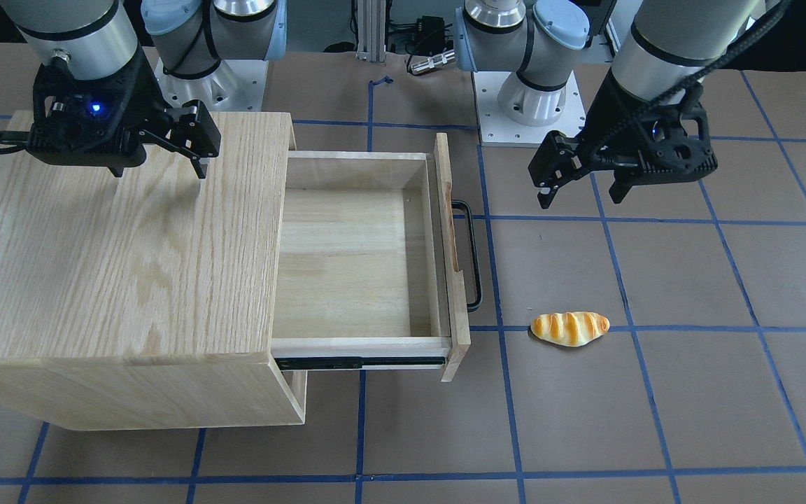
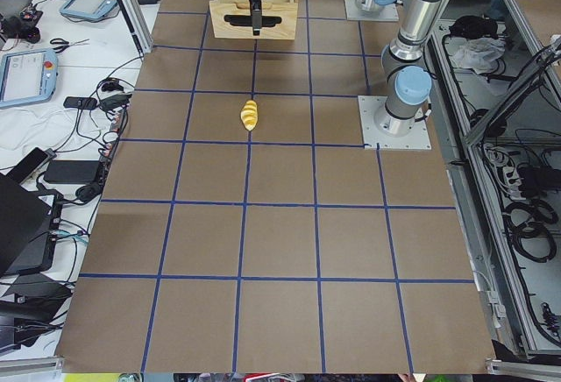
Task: Open upper drawer
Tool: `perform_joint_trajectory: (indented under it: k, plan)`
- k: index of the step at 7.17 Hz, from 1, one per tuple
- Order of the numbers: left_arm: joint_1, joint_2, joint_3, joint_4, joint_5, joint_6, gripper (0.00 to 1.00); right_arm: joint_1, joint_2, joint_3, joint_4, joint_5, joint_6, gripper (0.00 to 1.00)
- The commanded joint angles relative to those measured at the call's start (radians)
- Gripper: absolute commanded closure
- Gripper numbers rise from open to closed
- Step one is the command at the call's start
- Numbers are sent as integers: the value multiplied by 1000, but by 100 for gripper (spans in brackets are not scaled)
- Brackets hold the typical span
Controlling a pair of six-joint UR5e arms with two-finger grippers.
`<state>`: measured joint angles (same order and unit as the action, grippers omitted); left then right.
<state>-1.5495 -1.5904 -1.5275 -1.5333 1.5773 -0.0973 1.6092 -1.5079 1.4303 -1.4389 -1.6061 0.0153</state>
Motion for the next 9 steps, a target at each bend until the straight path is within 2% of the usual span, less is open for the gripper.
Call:
perform_joint_trajectory:
  k: [1,2,3,9]
  plan:
    - [-66,18,4,2,69,-4,0,0,0,1,0,0,0,0]
    - [-64,17,4,2,35,-5,0,0,0,-1,0,0,0,0]
    - [-57,24,9,1,-41,-2,0,0,0,1,0,0,-2,0]
    - [-44,29,9,1,-37,5,0,0,0,1,0,0,0,0]
